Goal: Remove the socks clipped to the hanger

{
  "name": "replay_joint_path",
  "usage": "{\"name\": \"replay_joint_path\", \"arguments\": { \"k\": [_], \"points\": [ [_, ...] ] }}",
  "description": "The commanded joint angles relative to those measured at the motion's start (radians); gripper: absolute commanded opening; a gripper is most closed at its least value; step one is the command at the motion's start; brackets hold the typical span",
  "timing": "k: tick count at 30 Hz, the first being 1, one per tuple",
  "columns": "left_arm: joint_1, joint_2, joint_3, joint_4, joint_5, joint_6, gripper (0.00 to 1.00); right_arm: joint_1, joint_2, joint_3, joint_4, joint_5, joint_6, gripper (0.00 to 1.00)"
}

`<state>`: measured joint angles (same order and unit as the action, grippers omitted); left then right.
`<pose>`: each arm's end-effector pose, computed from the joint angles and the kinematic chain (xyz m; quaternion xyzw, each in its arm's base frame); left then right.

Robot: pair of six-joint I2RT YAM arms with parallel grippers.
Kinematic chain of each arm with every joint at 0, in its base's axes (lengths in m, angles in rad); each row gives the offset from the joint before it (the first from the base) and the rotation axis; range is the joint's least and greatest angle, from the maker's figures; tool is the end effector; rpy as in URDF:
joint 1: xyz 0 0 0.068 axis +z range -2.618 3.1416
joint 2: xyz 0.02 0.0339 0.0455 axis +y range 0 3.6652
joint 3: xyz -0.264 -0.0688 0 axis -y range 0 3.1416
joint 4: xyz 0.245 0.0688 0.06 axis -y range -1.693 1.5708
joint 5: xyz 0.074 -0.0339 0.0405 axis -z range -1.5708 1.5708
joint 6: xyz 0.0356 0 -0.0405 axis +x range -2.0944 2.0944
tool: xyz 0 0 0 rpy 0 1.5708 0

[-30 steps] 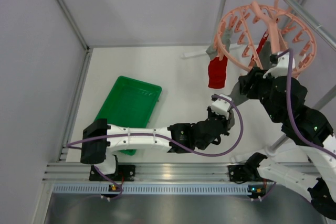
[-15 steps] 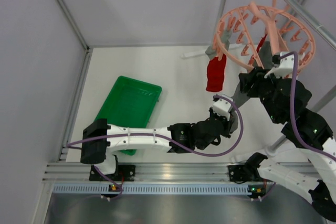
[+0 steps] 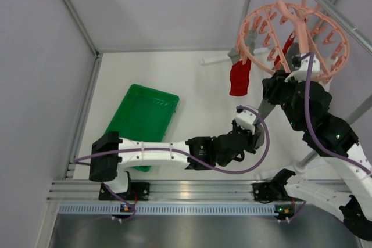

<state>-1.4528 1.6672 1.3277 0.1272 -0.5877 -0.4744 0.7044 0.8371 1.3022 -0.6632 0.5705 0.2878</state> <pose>0.0664 -0.3926 0.3294 0.1893 0.7429 -0.3652 0.5281 0.1170 0.0742 0.4526 0.0210 0.7631 0.0980 0.6384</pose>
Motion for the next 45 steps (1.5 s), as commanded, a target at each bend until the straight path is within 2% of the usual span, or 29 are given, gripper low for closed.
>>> {"name": "replay_joint_path", "arguments": {
  "k": [1, 7, 9, 10, 11, 17, 20, 22, 23, 25, 27, 28, 29, 30, 32, 34, 37, 45],
  "points": [
    [-0.007, -0.040, 0.004, 0.019, 0.002, -0.012, 0.00, 0.012, -0.023, 0.003, 0.100, 0.043, -0.012, 0.38],
    [-0.008, -0.031, 0.005, 0.017, -0.001, -0.015, 0.00, 0.012, -0.033, 0.012, 0.100, 0.054, -0.003, 0.38],
    [-0.008, -0.024, 0.008, 0.017, 0.000, -0.012, 0.00, 0.013, -0.027, 0.016, 0.094, 0.054, 0.004, 0.26],
    [-0.008, -0.026, 0.008, 0.017, -0.001, -0.013, 0.00, 0.012, -0.024, 0.017, 0.090, 0.055, 0.004, 0.03],
    [-0.008, -0.024, 0.008, 0.017, -0.003, -0.015, 0.00, 0.013, -0.021, 0.019, 0.086, 0.061, 0.010, 0.00],
    [-0.006, -0.026, 0.001, 0.015, -0.021, -0.006, 0.00, 0.012, -0.003, 0.025, 0.047, 0.065, 0.039, 0.00],
    [-0.006, -0.052, -0.019, -0.044, -0.124, -0.009, 0.00, 0.012, -0.016, 0.016, 0.039, 0.071, 0.044, 0.00],
    [-0.004, -0.082, -0.041, -0.102, -0.263, 0.000, 0.00, 0.012, -0.023, 0.014, 0.022, 0.066, 0.054, 0.00],
    [0.000, -0.125, -0.048, -0.183, -0.309, 0.009, 0.00, 0.013, -0.030, 0.014, 0.016, 0.063, 0.056, 0.00],
    [0.015, -0.187, -0.102, -0.247, -0.387, 0.010, 0.00, 0.013, -0.041, 0.011, 0.002, 0.057, 0.068, 0.00],
    [0.086, -0.326, -0.197, -0.342, -0.345, -0.050, 0.00, 0.014, -0.058, 0.006, -0.009, 0.049, 0.076, 0.00],
    [0.182, -0.378, -0.237, -0.372, -0.252, -0.087, 0.00, 0.014, -0.059, 0.005, -0.018, 0.040, 0.082, 0.00],
    [0.239, -0.496, -0.281, -0.391, -0.201, -0.145, 0.00, 0.014, -0.067, 0.002, -0.021, 0.037, 0.083, 0.00],
    [0.300, -0.556, -0.368, -0.415, -0.166, -0.164, 0.00, 0.012, -0.070, -0.003, -0.024, 0.031, 0.085, 0.00],
    [0.449, -0.712, -0.432, -0.443, -0.123, -0.185, 0.00, 0.012, -0.078, -0.011, -0.022, 0.025, 0.091, 0.00],
    [0.572, -0.797, -0.466, -0.504, -0.094, -0.178, 0.00, 0.014, -0.078, -0.018, -0.024, 0.014, 0.096, 0.00],
    [0.693, -0.824, -0.458, -0.578, -0.022, -0.150, 0.00, 0.014, -0.079, -0.024, -0.024, -0.001, 0.103, 0.00],
    [0.841, -0.758, -0.527, -0.653, 0.055, -0.217, 0.00, 0.012, -0.093, -0.040, -0.036, -0.011, 0.117, 0.00]
  ]
}}
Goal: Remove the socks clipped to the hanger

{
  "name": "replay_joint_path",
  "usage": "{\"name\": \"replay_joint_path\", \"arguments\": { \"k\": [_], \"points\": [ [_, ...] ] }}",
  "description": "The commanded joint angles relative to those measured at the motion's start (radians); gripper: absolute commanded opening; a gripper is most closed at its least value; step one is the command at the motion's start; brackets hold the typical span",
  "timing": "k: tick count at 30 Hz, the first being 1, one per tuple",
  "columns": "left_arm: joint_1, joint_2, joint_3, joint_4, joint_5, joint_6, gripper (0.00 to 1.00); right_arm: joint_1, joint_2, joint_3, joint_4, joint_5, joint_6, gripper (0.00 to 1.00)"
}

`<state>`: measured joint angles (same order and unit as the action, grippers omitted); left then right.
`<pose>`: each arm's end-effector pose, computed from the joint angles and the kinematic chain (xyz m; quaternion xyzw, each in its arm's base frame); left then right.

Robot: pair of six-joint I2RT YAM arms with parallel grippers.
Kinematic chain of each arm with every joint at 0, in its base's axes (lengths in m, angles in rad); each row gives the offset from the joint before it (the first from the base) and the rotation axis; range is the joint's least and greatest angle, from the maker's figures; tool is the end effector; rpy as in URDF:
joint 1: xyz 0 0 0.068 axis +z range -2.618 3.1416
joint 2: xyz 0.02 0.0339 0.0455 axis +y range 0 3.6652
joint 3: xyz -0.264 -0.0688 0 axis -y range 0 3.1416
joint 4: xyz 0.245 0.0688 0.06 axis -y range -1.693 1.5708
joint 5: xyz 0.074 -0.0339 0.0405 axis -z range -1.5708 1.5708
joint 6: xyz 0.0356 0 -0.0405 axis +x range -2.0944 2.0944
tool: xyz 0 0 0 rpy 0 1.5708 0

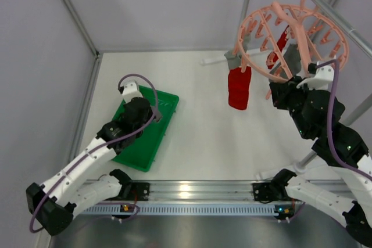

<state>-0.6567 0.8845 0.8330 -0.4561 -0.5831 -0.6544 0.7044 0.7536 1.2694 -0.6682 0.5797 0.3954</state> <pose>0.1633 -0.1012 0.3146 -0.1448 0.8258 -0.0996 0.5359 0.0992 0.0587 0.4514 0.0720 0.7472 0.1412 0.6454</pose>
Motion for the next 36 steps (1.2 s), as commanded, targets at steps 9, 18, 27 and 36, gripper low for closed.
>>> {"name": "replay_joint_path", "arguments": {
  "k": [9, 18, 27, 36],
  "points": [
    [0.169, 0.100, -0.089, -0.079, 0.019, -0.096, 0.03, 0.012, -0.031, -0.016, -0.056, -0.007, 0.014, 0.00],
    [0.166, 0.071, 0.057, -0.078, 0.149, -0.090, 0.98, 0.013, 0.001, -0.004, -0.087, -0.043, 0.036, 0.00],
    [-0.025, 0.247, 0.028, 0.666, 0.652, 0.198, 0.99, 0.012, -0.005, 0.061, -0.131, -0.092, 0.008, 0.00],
    [-0.198, 0.673, 0.135, 1.117, 0.565, 0.573, 0.98, 0.012, -0.033, 0.071, -0.130, -0.146, -0.029, 0.00]
  ]
}}
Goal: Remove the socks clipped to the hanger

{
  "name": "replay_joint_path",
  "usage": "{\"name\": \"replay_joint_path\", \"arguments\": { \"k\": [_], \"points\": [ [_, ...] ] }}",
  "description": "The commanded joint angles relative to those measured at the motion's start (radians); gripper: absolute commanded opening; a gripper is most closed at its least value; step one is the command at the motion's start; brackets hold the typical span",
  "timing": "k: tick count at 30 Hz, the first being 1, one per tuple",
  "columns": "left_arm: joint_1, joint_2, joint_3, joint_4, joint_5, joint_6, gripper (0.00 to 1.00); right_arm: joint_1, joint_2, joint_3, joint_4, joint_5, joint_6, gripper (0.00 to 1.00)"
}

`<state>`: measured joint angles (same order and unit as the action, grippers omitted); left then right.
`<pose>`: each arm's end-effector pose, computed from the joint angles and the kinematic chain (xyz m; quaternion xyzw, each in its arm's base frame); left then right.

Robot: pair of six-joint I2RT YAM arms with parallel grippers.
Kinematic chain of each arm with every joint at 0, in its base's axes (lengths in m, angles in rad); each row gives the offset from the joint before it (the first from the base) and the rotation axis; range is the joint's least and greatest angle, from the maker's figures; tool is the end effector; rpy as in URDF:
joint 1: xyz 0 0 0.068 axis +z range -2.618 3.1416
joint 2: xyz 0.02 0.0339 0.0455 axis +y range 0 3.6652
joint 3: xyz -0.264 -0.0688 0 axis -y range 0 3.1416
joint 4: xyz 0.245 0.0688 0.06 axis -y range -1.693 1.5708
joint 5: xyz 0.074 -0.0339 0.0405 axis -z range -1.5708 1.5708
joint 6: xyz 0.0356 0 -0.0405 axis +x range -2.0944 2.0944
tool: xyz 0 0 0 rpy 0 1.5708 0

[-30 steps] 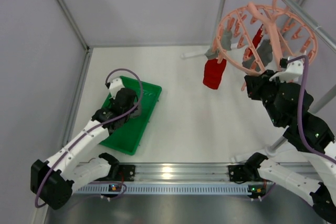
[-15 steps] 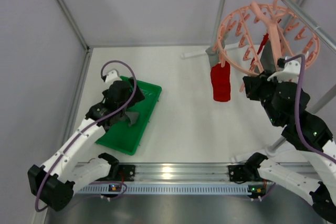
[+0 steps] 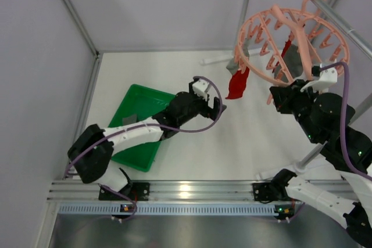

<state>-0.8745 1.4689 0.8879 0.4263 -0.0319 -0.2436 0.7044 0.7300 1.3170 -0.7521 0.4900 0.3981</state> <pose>0.2184 -0.2595 0.2749 0.2258 0.7253 -0.3346 0.5577 0.0855 0.0507 0.4579 0.0420 0.7555 0.1708 0.6311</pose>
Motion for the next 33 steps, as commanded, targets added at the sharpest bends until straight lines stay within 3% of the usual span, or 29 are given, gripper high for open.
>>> {"name": "replay_joint_path", "arguments": {
  "k": [1, 10, 17, 20, 23, 30, 33],
  "points": [
    [0.026, 0.119, 0.132, 0.235, 0.070, 0.162, 0.99, 0.013, -0.009, 0.016, -0.046, -0.057, -0.030, 0.00],
    [0.054, 0.366, 0.327, 0.351, 0.369, 0.156, 0.99, 0.012, -0.030, -0.002, -0.076, -0.044, -0.044, 0.00],
    [0.054, 0.426, 0.220, 0.675, 0.519, -0.006, 0.99, 0.012, -0.011, 0.065, -0.147, -0.039, -0.051, 0.00],
    [0.052, 0.442, 0.220, 0.715, 0.613, -0.046, 0.99, 0.012, -0.006, 0.096, -0.171, -0.028, -0.045, 0.00],
    [0.043, 0.474, 0.224, 0.788, 0.633, -0.114, 0.98, 0.012, 0.000, 0.125, -0.188, -0.028, -0.032, 0.00],
    [0.009, 0.524, 0.263, 0.795, 0.675, -0.152, 0.98, 0.012, -0.012, 0.093, -0.181, -0.024, 0.005, 0.00],
    [0.008, 0.533, 0.241, 0.793, 0.618, -0.164, 0.94, 0.012, -0.032, 0.036, -0.150, -0.013, 0.021, 0.00]
  ]
}}
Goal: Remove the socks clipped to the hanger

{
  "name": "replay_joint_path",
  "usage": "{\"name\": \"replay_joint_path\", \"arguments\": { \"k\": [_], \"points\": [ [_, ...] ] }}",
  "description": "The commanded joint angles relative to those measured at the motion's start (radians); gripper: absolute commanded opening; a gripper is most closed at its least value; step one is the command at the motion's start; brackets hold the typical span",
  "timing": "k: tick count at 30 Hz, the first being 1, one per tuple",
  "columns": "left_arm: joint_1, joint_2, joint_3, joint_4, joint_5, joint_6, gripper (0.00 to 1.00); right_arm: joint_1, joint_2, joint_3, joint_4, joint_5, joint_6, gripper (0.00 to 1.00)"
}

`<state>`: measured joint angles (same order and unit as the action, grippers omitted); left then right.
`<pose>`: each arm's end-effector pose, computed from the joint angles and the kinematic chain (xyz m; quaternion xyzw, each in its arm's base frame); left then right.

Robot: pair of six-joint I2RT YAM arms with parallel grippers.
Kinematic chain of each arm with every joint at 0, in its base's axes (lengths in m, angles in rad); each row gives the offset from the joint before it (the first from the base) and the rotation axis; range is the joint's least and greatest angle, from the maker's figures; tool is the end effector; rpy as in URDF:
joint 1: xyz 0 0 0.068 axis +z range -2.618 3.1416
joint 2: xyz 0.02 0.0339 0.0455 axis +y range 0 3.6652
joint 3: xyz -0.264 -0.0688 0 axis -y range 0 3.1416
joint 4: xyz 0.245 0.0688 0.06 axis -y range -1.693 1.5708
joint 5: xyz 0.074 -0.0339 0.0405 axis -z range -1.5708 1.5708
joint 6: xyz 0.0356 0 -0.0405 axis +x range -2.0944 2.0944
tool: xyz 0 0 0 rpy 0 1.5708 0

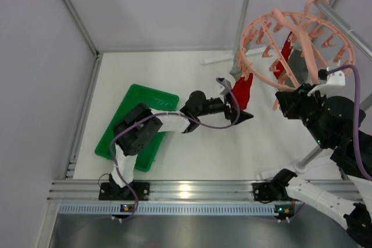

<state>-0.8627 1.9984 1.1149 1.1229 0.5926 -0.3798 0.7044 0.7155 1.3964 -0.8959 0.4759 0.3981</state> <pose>0.2658 -0.3410 0.2270 0.3642 0.5187 -0.5845 0.5067 0.0689 0.0371 0.4650 0.0306 0.7706 0.1628 0.6154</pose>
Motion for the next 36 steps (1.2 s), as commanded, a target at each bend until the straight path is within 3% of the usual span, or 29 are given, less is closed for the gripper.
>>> {"name": "replay_joint_path", "arguments": {
  "k": [1, 3, 4, 8, 10, 11, 15, 17, 18, 19, 20, 22, 25, 26, 29, 30, 33, 36],
  "points": [
    [-0.004, 0.007, 0.011, 0.097, -0.010, -0.030, 0.92, 0.012, -0.021, -0.056, 0.003, 0.006, 0.030, 0.00],
    [-0.004, -0.001, -0.018, 0.088, -0.043, -0.030, 0.81, 0.014, -0.022, -0.085, 0.012, 0.030, 0.041, 0.00],
    [-0.004, -0.007, -0.029, 0.078, -0.056, -0.033, 0.71, 0.012, -0.021, -0.089, 0.012, 0.039, 0.053, 0.01],
    [-0.004, -0.044, -0.069, 0.046, -0.134, -0.114, 0.53, 0.013, -0.013, -0.109, 0.037, 0.050, 0.062, 0.10],
    [-0.007, -0.047, -0.066, 0.008, -0.165, -0.133, 0.38, 0.012, -0.005, -0.119, 0.034, 0.059, 0.062, 0.12],
    [-0.012, -0.047, -0.057, -0.033, -0.171, -0.137, 0.19, 0.012, -0.002, -0.120, 0.032, 0.070, 0.064, 0.16],
    [-0.042, -0.046, -0.023, -0.060, -0.243, -0.130, 0.01, 0.012, 0.013, -0.125, 0.022, 0.079, 0.085, 0.21],
    [-0.053, -0.058, -0.023, -0.070, -0.304, -0.134, 0.00, 0.012, 0.003, -0.137, 0.031, 0.079, 0.110, 0.22],
    [-0.056, -0.067, -0.030, -0.086, -0.316, -0.139, 0.00, 0.013, -0.016, -0.157, 0.038, 0.075, 0.116, 0.28],
    [-0.058, -0.082, -0.039, -0.104, -0.359, -0.145, 0.00, 0.012, -0.024, -0.161, 0.038, 0.070, 0.128, 0.41],
    [-0.065, -0.128, -0.053, -0.124, -0.388, -0.155, 0.00, 0.012, -0.025, -0.163, 0.034, 0.064, 0.133, 0.96],
    [-0.088, -0.183, -0.098, -0.217, -0.477, -0.127, 0.00, 0.012, -0.007, -0.134, -0.030, 0.066, 0.146, 0.99],
    [-0.191, -0.259, -0.083, -0.366, -0.742, 0.002, 0.00, 0.014, 0.025, -0.060, -0.132, 0.053, 0.162, 1.00],
    [-0.249, -0.271, -0.073, -0.433, -0.864, 0.037, 0.00, 0.012, 0.016, -0.048, -0.139, 0.028, 0.169, 1.00],
    [-0.340, -0.259, -0.038, -0.486, -1.000, 0.125, 0.00, 0.012, -0.025, -0.037, -0.097, -0.042, 0.186, 1.00],
    [-0.363, -0.248, -0.009, -0.500, -1.115, 0.152, 0.00, 0.013, -0.056, -0.037, -0.081, -0.077, 0.197, 0.99],
    [-0.440, -0.196, 0.058, -0.554, -1.246, 0.229, 0.00, 0.012, -0.074, -0.004, -0.046, -0.166, 0.209, 1.00],
    [-0.478, -0.167, 0.092, -0.569, -1.298, 0.251, 0.00, 0.012, -0.012, 0.073, -0.115, -0.181, 0.222, 0.99]
  ]
}}
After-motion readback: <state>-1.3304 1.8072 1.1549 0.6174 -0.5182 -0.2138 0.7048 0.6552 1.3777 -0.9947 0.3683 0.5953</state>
